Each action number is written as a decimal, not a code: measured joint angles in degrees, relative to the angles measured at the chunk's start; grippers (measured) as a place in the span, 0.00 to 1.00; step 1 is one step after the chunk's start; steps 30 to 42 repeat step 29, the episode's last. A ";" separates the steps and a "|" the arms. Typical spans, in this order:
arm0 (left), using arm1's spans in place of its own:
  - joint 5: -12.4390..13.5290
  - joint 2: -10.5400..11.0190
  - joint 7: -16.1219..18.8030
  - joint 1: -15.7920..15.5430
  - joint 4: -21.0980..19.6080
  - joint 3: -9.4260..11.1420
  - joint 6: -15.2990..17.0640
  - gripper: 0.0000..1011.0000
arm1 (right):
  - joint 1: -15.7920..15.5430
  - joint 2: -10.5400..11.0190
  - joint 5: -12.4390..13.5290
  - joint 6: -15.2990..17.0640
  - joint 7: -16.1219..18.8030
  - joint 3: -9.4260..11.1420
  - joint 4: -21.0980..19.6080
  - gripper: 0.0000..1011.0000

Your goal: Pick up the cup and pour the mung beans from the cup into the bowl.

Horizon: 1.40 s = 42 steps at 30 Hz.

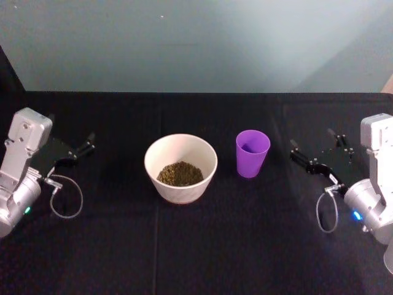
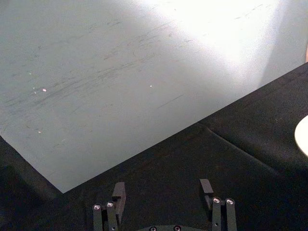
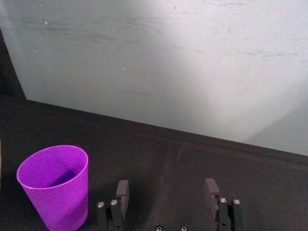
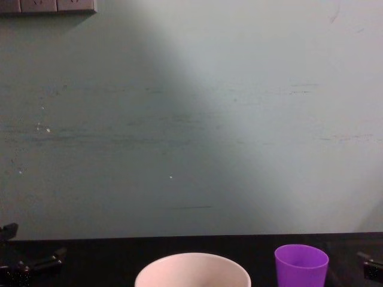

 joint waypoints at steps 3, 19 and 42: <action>0.00 0.00 0.00 0.00 0.00 0.00 0.00 0.99 | 0.01 0.00 0.02 0.04 0.01 0.00 0.00 0.99; 0.00 0.00 0.00 0.00 0.00 0.00 0.00 0.99 | 0.04 0.00 0.12 0.25 0.06 0.00 -0.01 0.99; 0.00 0.00 0.00 0.00 0.00 0.00 0.00 0.99 | 0.04 0.00 0.19 0.32 0.10 0.00 -0.01 0.99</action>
